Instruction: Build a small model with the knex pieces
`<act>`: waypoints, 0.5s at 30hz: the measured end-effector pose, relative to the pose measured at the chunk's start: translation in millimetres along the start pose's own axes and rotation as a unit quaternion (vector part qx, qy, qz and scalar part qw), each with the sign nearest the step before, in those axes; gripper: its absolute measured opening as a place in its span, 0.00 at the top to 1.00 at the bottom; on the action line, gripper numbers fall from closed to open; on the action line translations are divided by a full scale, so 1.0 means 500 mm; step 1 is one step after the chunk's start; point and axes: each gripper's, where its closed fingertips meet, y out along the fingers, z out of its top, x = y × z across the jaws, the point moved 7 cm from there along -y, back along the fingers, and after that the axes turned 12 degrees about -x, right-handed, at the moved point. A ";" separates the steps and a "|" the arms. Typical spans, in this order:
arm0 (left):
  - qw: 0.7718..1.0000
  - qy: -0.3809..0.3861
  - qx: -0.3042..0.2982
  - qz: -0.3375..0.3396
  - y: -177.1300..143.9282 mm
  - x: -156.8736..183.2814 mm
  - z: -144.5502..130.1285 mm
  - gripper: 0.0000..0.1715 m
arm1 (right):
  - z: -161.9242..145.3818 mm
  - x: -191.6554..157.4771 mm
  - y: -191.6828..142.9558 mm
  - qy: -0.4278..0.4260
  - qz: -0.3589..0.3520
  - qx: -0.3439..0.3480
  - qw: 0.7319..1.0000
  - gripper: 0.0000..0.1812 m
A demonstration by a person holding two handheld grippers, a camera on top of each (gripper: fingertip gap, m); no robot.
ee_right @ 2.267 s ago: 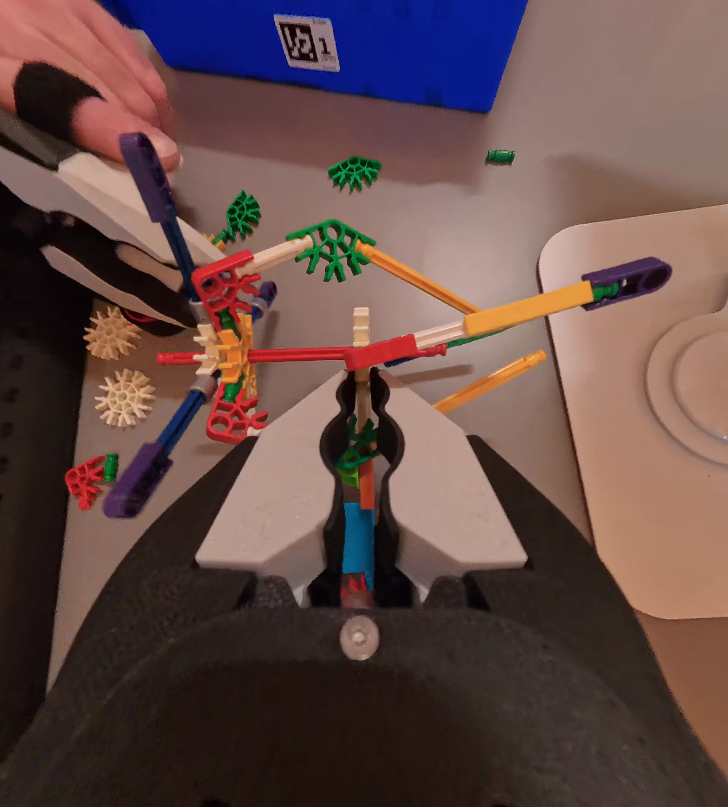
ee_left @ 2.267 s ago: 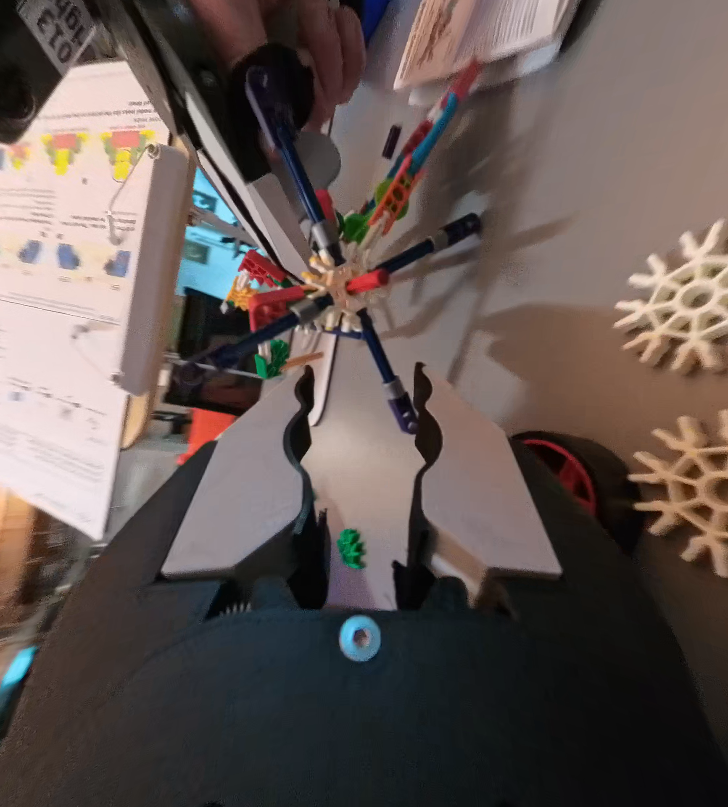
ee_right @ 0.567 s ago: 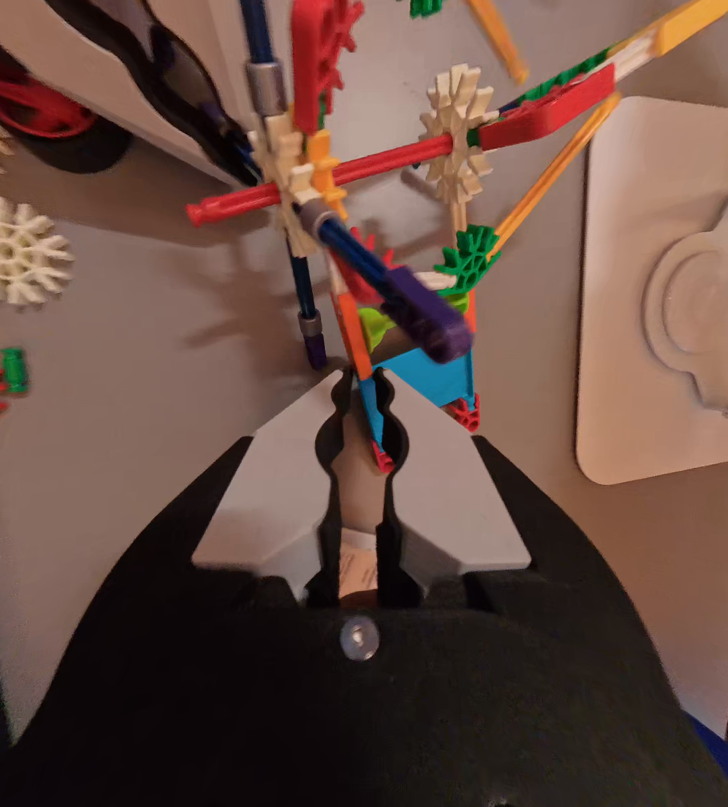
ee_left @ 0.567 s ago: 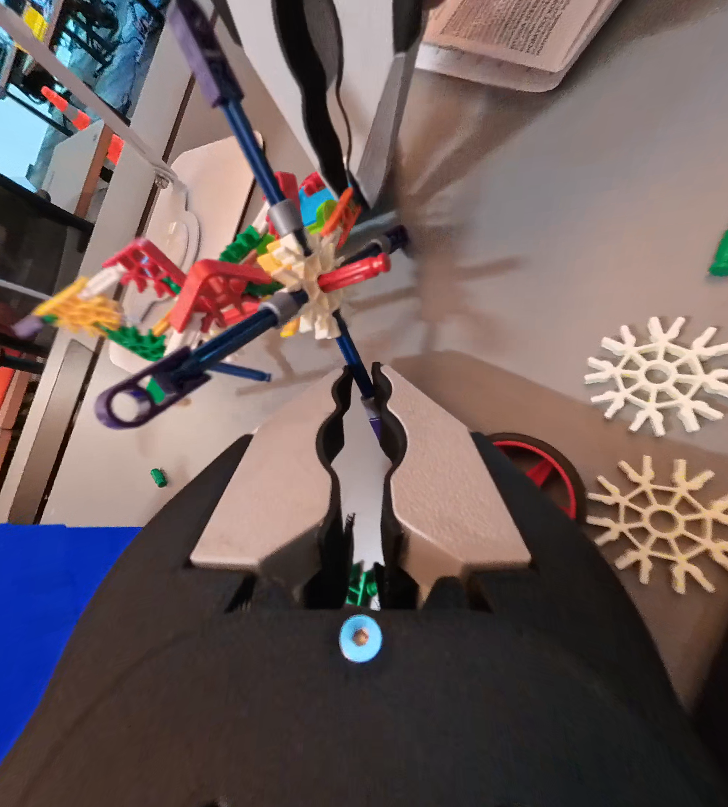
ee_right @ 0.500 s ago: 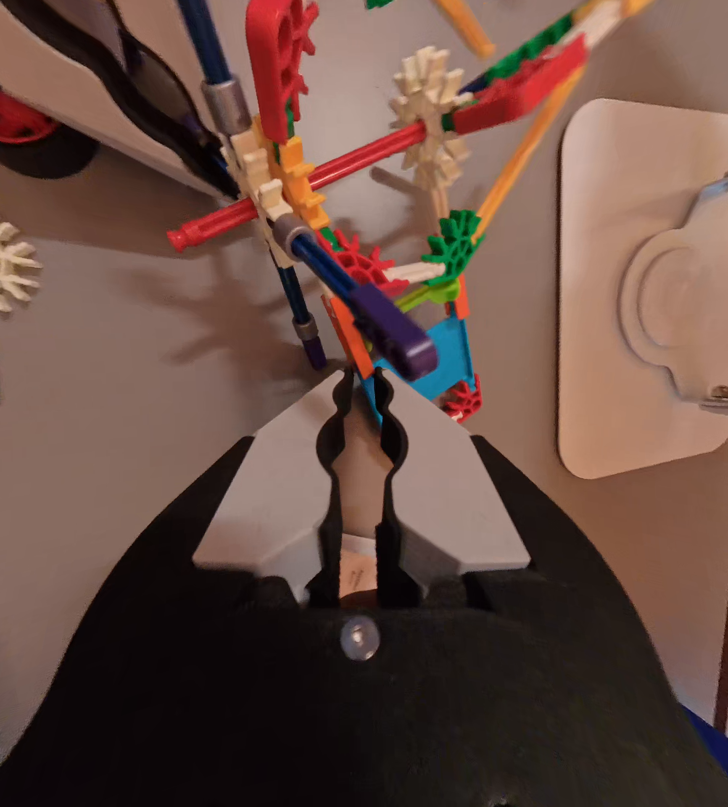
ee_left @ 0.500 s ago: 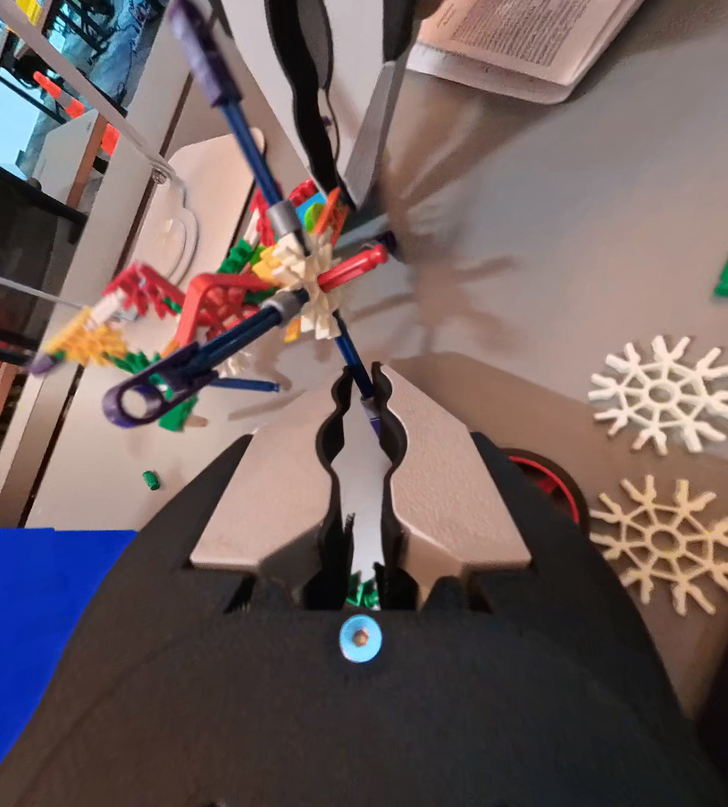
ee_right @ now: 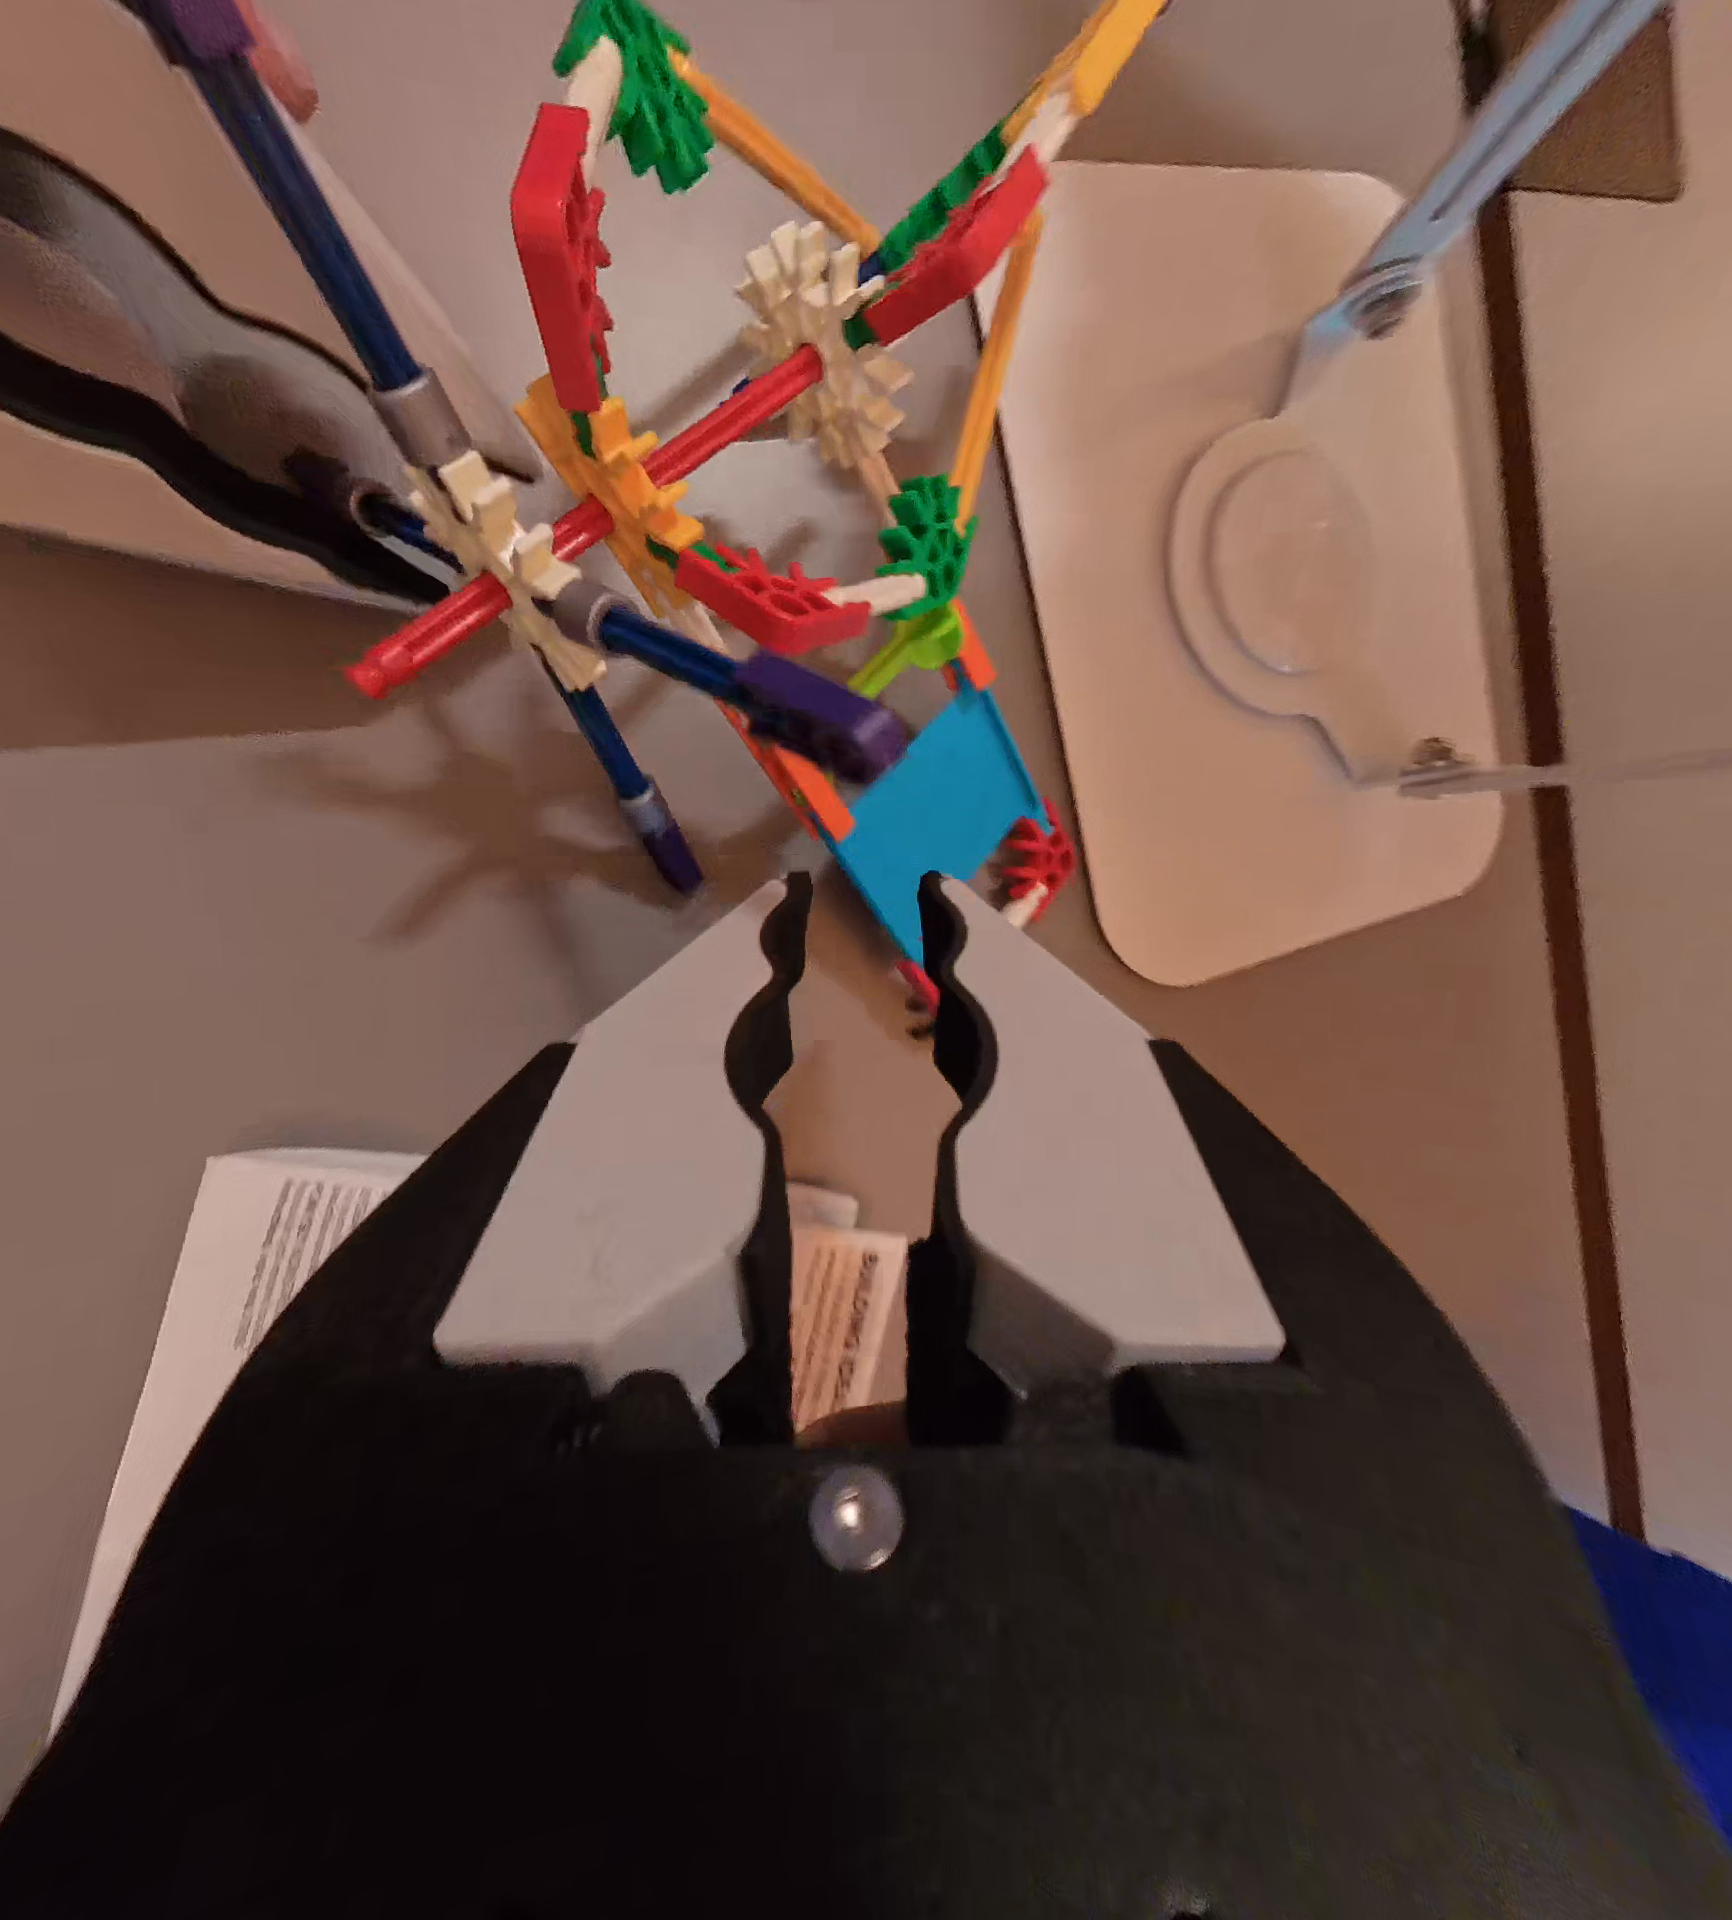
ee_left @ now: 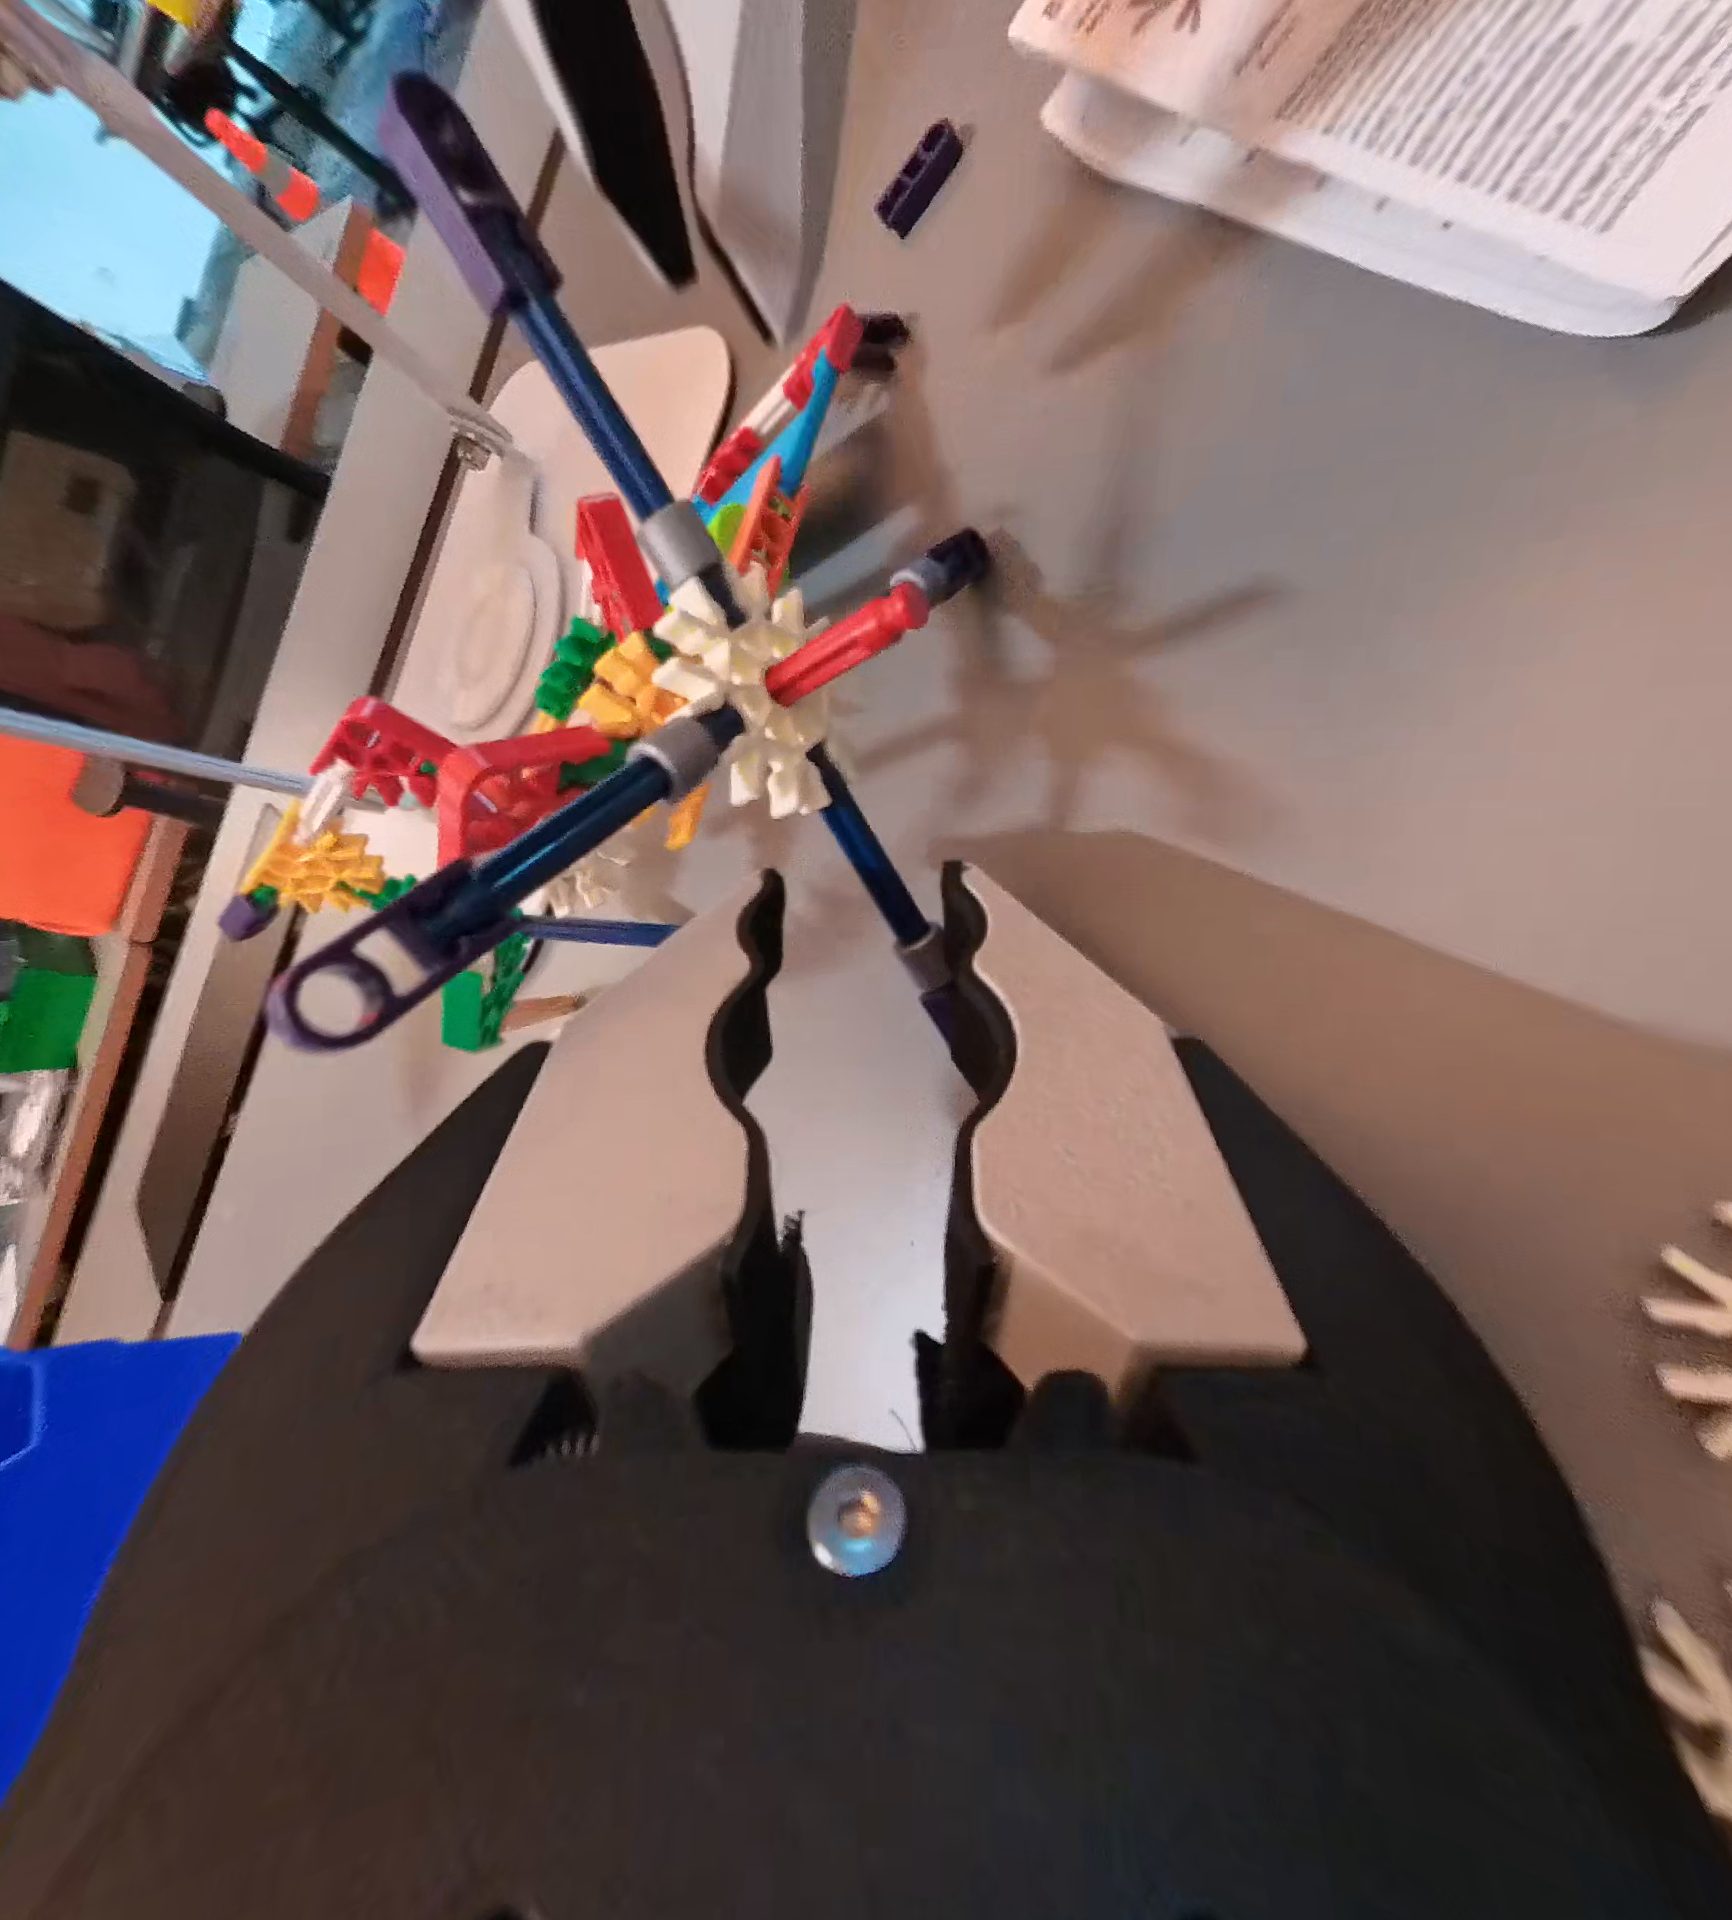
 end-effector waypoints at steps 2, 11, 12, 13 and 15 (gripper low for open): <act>1.000 -0.017 -0.001 -0.015 -0.012 -0.009 -0.006 0.81 | -0.006 0.004 -0.040 0.011 -0.014 0.012 1.000 0.89; 0.999 -0.023 0.026 0.007 -0.128 -0.038 -0.072 0.79 | -0.043 -0.103 -0.184 0.001 -0.009 0.065 0.998 0.88; 0.999 -0.023 0.031 0.013 -0.138 -0.040 -0.082 0.79 | -0.048 -0.120 -0.185 -0.004 -0.006 0.063 0.998 0.87; 0.999 -0.026 0.032 0.018 -0.146 -0.042 -0.093 0.79 | -0.053 -0.138 -0.184 -0.008 0.000 0.064 0.998 0.86; 0.998 -0.033 0.046 0.025 -0.165 -0.043 -0.108 0.80 | -0.055 -0.172 -0.176 -0.004 0.019 0.070 0.997 0.86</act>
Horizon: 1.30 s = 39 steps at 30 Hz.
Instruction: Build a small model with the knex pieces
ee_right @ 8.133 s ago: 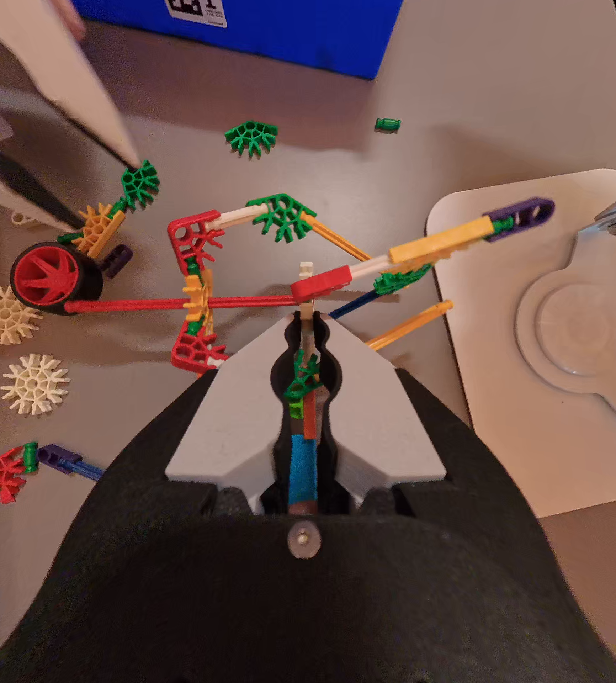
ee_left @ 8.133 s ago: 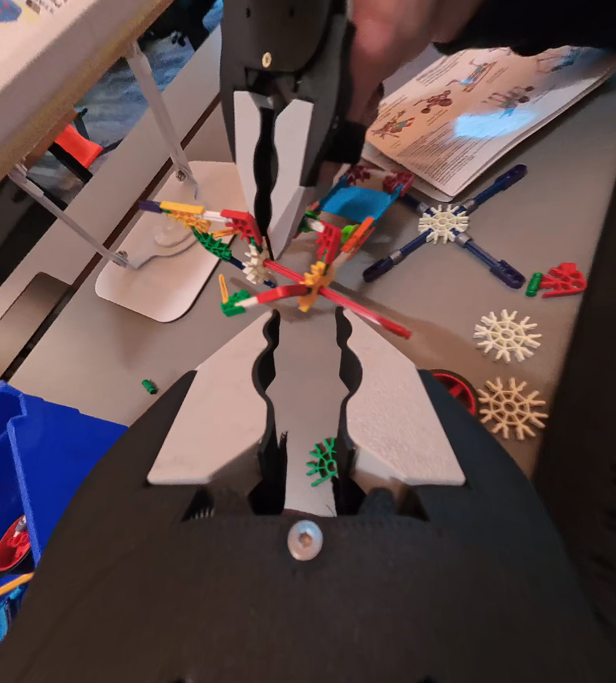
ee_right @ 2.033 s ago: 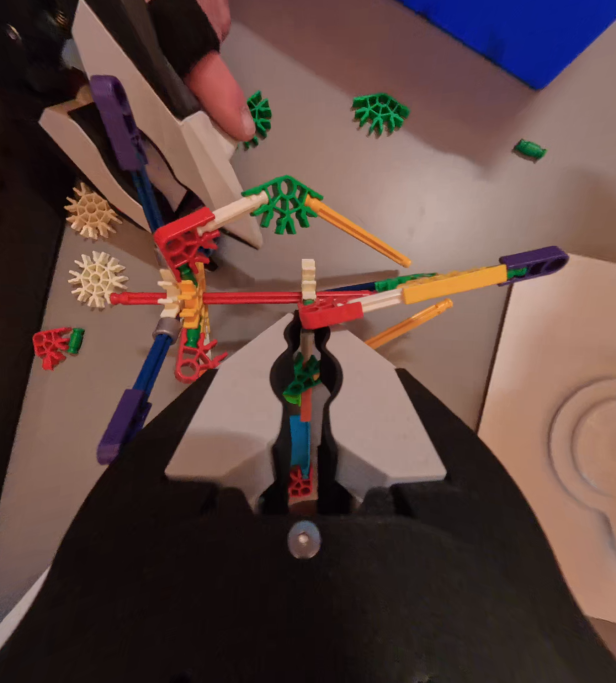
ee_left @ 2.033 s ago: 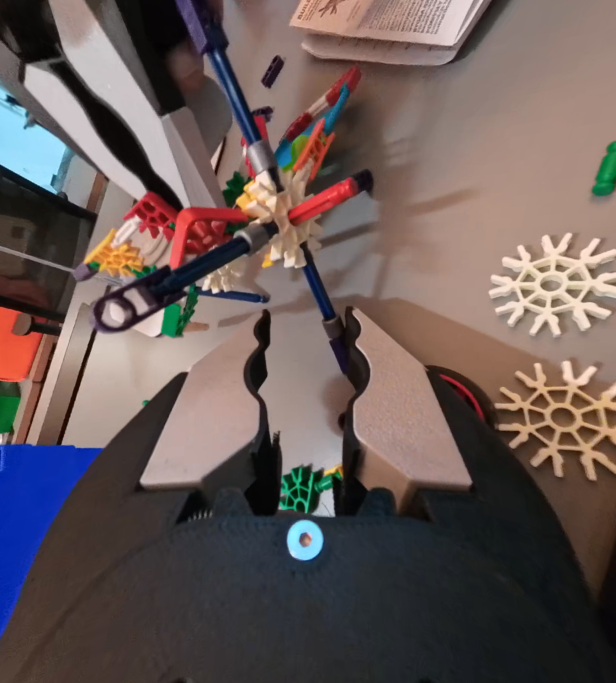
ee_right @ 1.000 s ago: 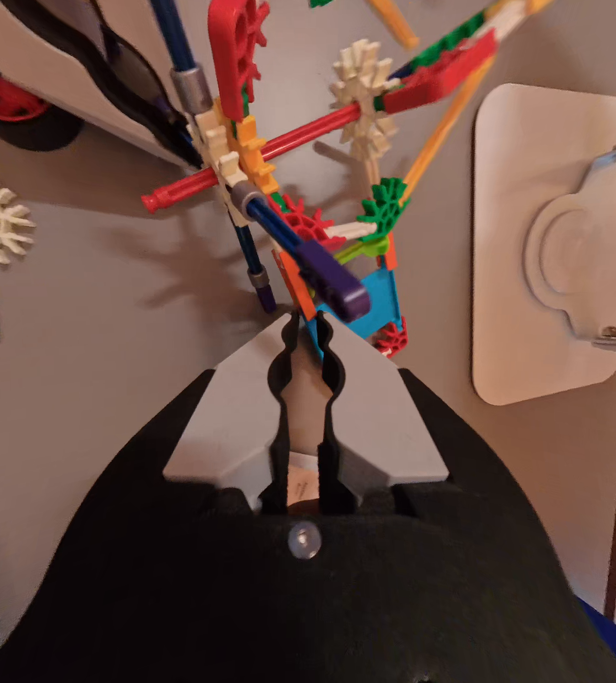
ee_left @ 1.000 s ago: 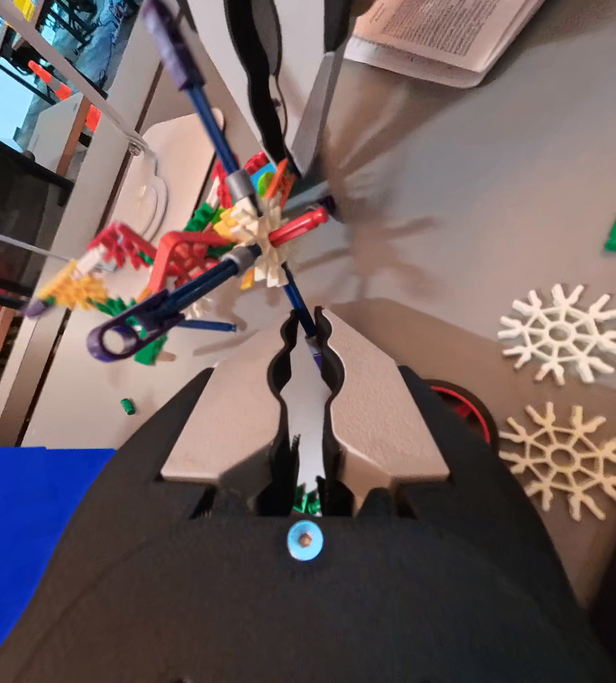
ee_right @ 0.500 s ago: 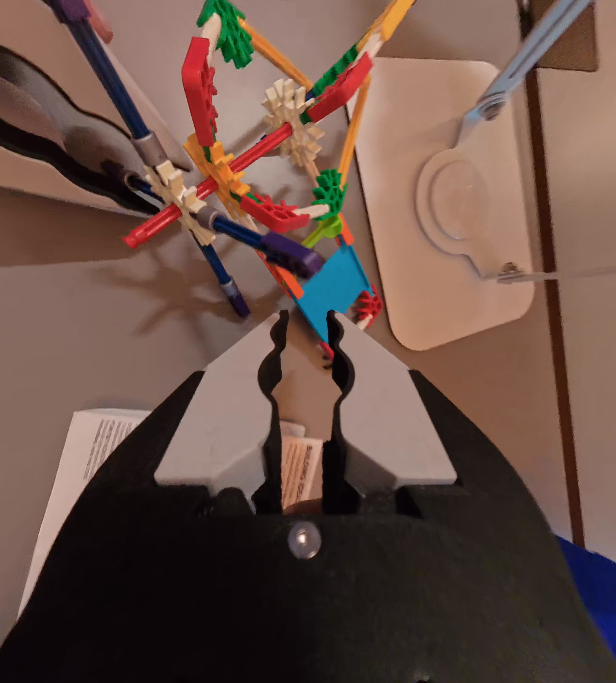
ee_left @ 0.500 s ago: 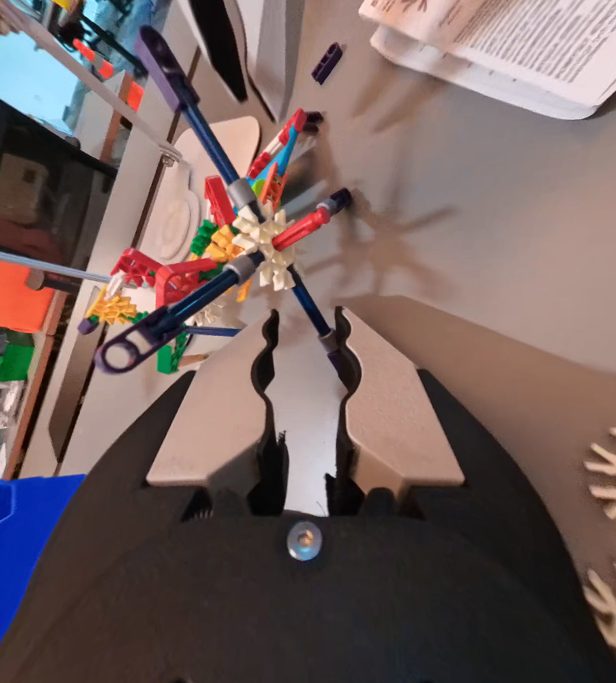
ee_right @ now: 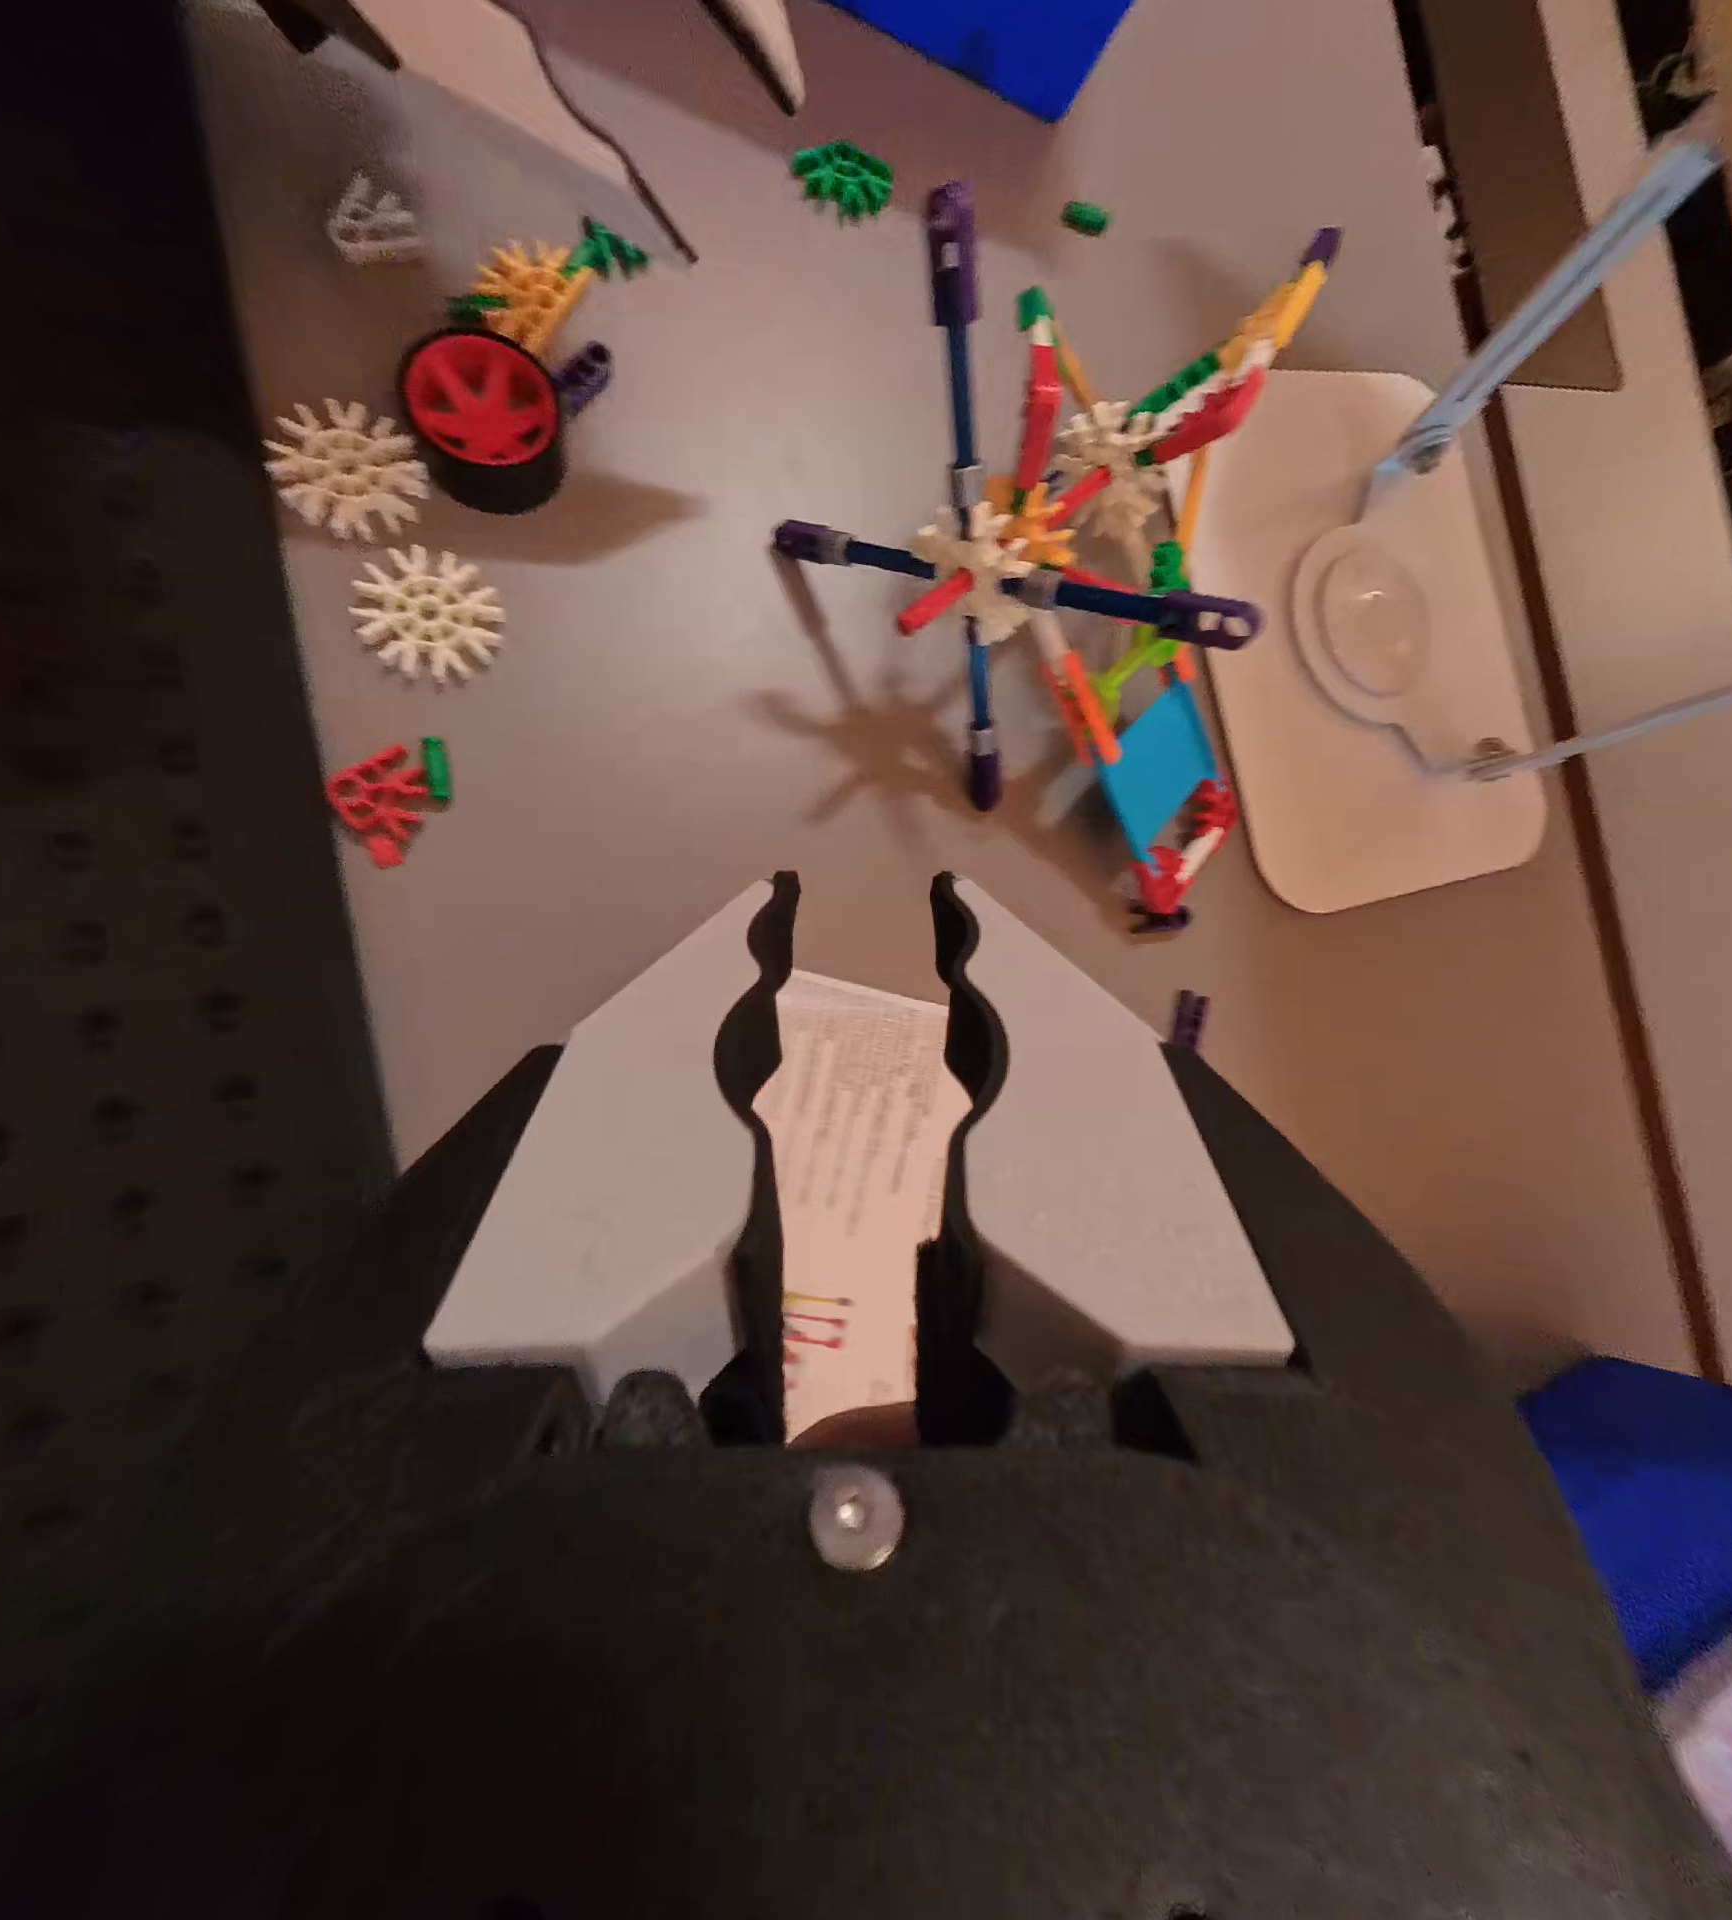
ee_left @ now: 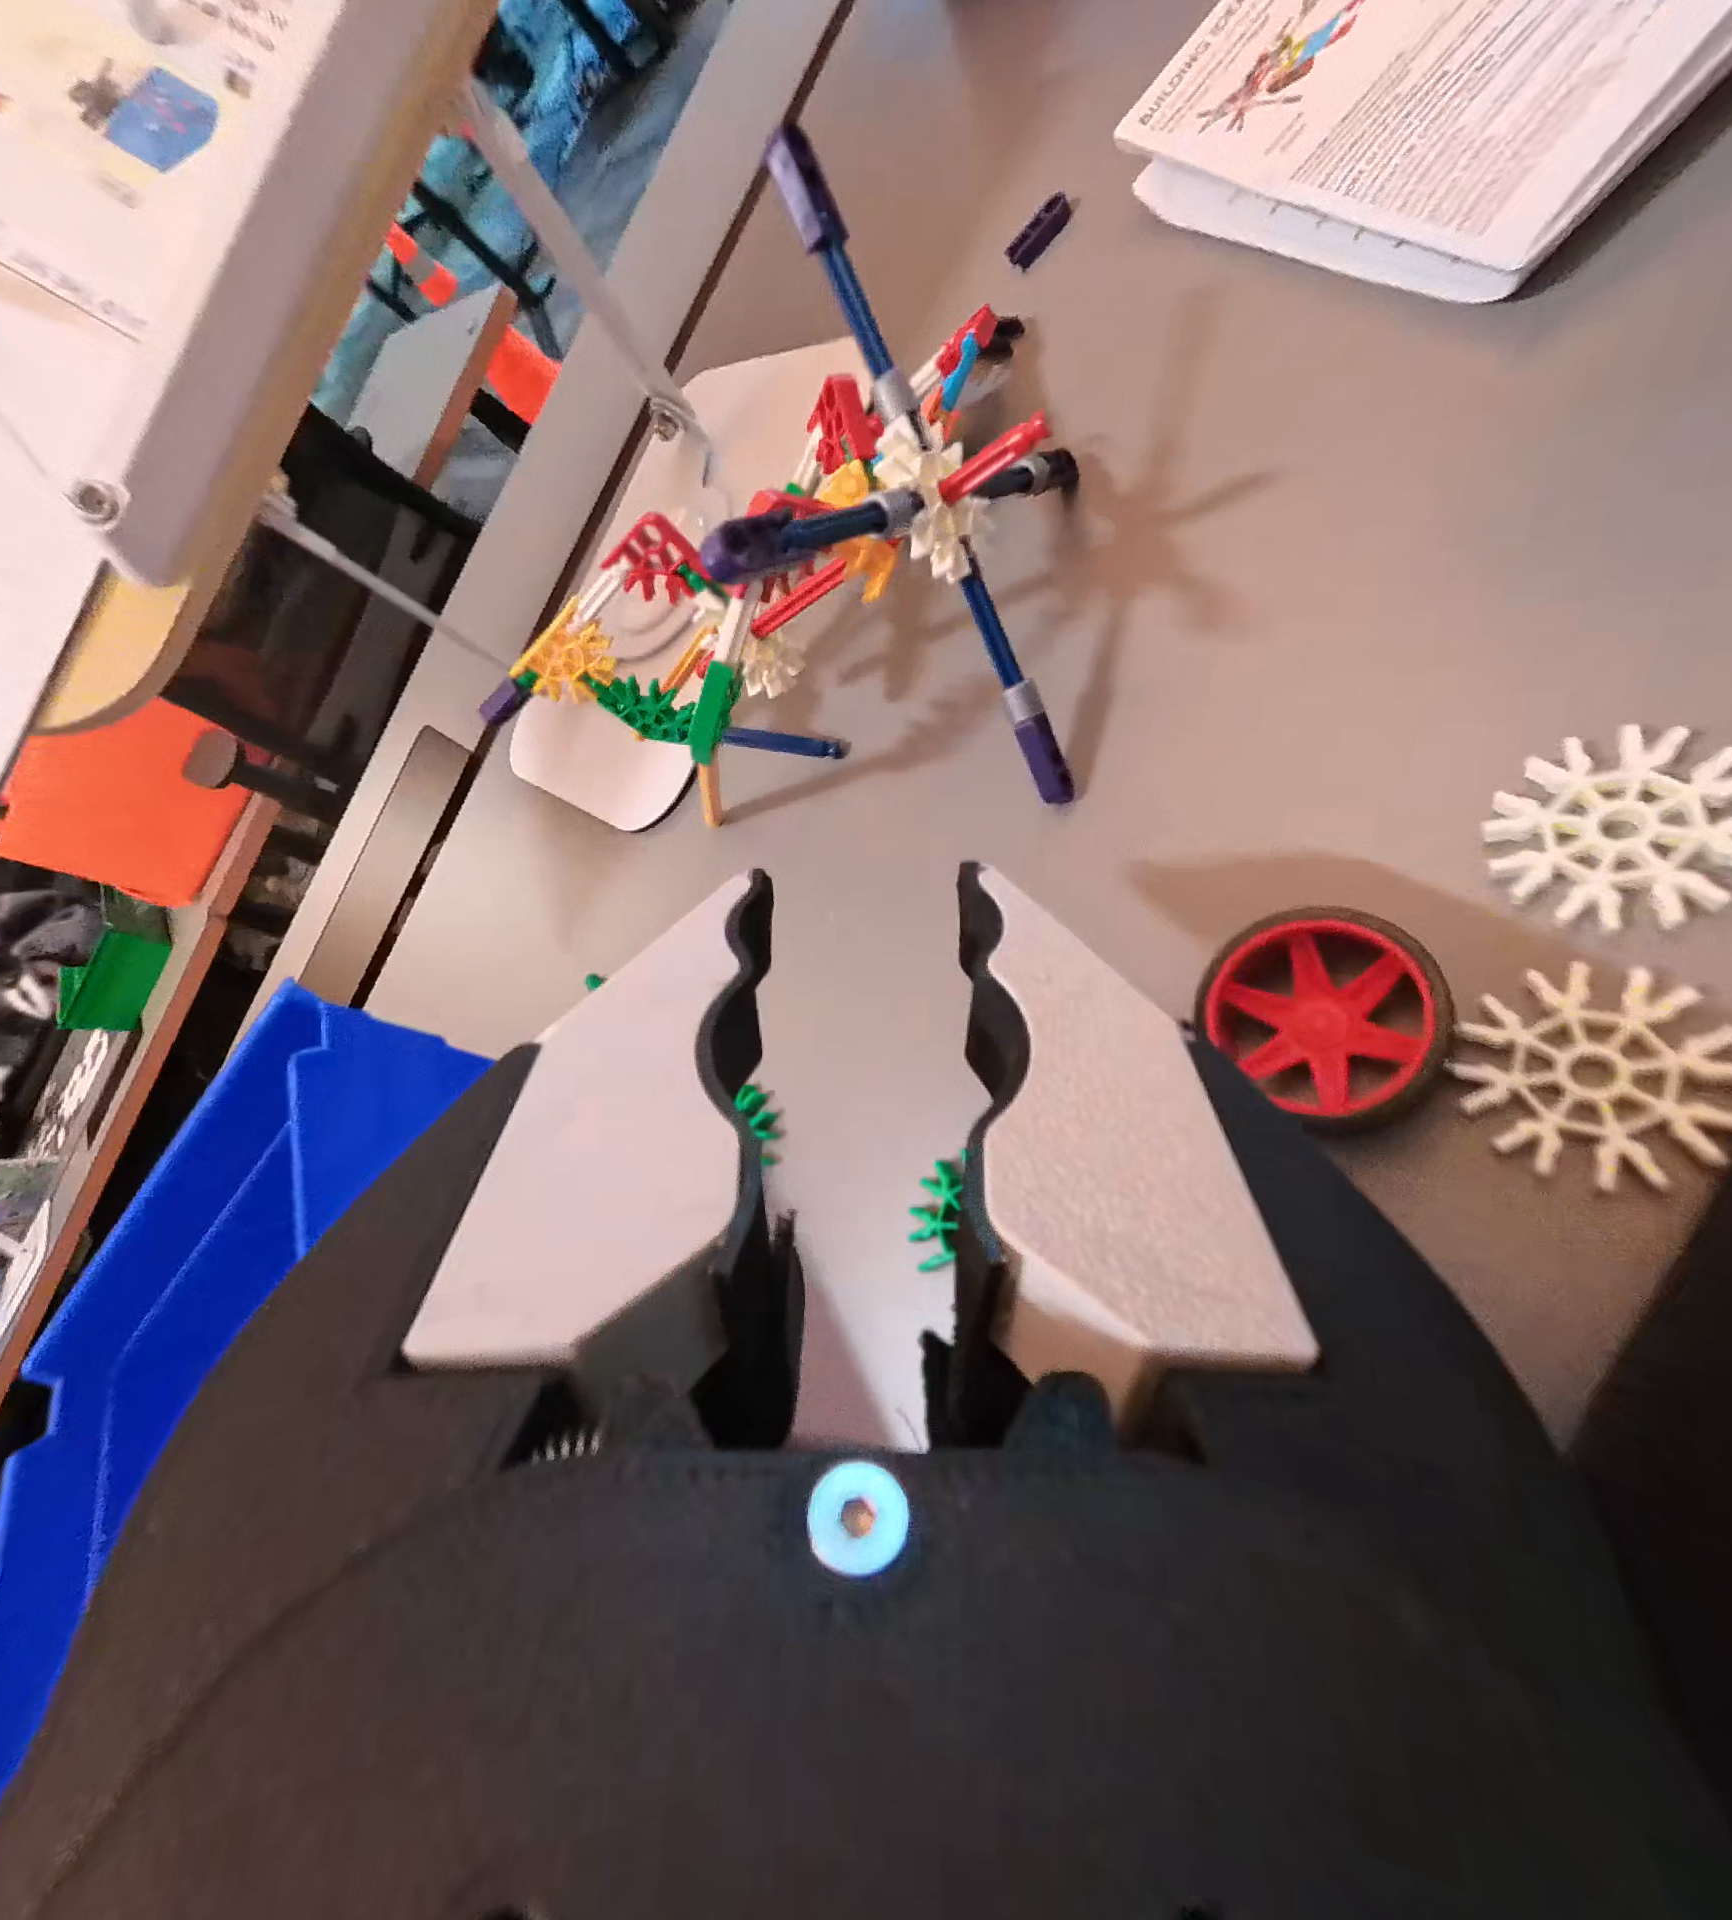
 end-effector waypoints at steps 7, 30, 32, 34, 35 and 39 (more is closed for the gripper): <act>0.998 0.033 0.038 -0.032 -0.056 0.038 -0.026 0.81 | 0.005 -0.117 0.090 -0.008 0.112 -0.006 0.994 0.84; 0.992 -0.001 -0.050 0.114 -0.275 -0.181 -0.149 0.83 | 0.058 -0.109 0.172 0.033 0.085 0.031 0.995 0.84; 0.988 -0.006 -0.105 0.115 -0.280 -0.228 -0.186 0.83 | 0.057 -0.100 0.172 0.030 0.062 0.046 0.997 0.84; 0.982 -0.019 -0.158 0.106 -0.272 -0.272 -0.225 0.83 | 0.051 -0.095 0.174 0.034 0.057 0.065 0.996 0.85; 0.979 -0.022 -0.176 0.103 -0.262 -0.294 -0.242 0.83 | 0.048 -0.092 0.174 0.040 0.057 0.075 0.995 0.85; 0.976 -0.039 -0.215 -0.004 -0.175 -0.332 -0.290 0.81 | 0.042 -0.085 0.167 0.051 0.059 0.108 0.991 0.87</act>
